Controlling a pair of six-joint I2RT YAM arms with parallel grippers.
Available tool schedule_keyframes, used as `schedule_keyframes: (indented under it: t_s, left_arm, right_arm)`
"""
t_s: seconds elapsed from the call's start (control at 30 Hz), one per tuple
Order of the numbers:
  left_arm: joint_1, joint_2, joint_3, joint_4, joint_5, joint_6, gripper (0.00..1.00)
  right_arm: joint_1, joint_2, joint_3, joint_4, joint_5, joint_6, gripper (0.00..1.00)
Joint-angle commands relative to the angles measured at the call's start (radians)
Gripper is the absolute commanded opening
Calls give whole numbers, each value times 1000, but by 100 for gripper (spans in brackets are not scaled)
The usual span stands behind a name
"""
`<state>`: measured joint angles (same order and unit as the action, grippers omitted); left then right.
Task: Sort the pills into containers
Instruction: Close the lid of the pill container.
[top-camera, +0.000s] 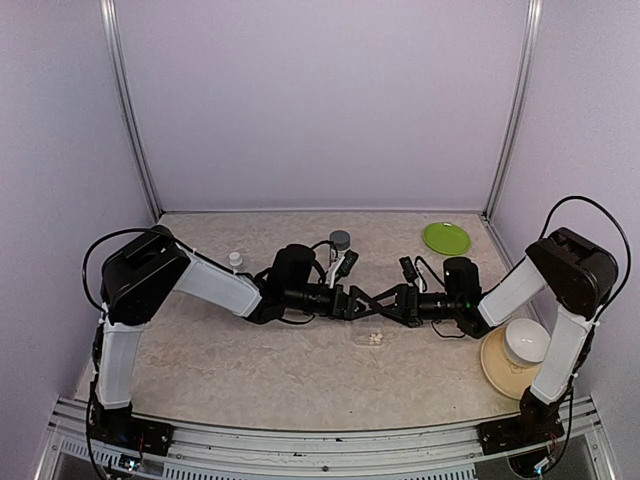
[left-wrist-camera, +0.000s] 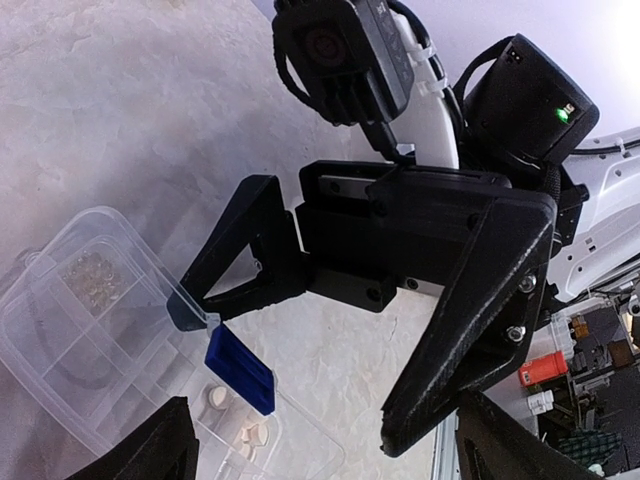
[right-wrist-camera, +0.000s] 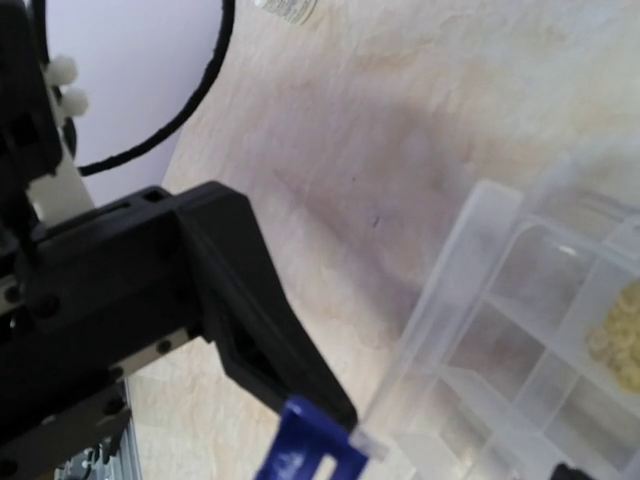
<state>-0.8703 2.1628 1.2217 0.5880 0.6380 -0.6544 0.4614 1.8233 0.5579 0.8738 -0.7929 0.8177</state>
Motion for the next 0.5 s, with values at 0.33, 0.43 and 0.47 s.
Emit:
schedule_keyframes:
  t_s: [0.33,0.43,0.47]
  left_arm:
    - [-15,46,45,-49,-25,-8,87]
    - [-16,50,54,-58,-26,-5,87]
    - [-16,52,55,-62,-28,-5,86]
  right_arm:
    - [-9,-71,-9,-83,70,-43,100]
    - [-10,-96,-19,-89,87,-45,100]
    - [-10,-104,-22,-88,89,-44,100]
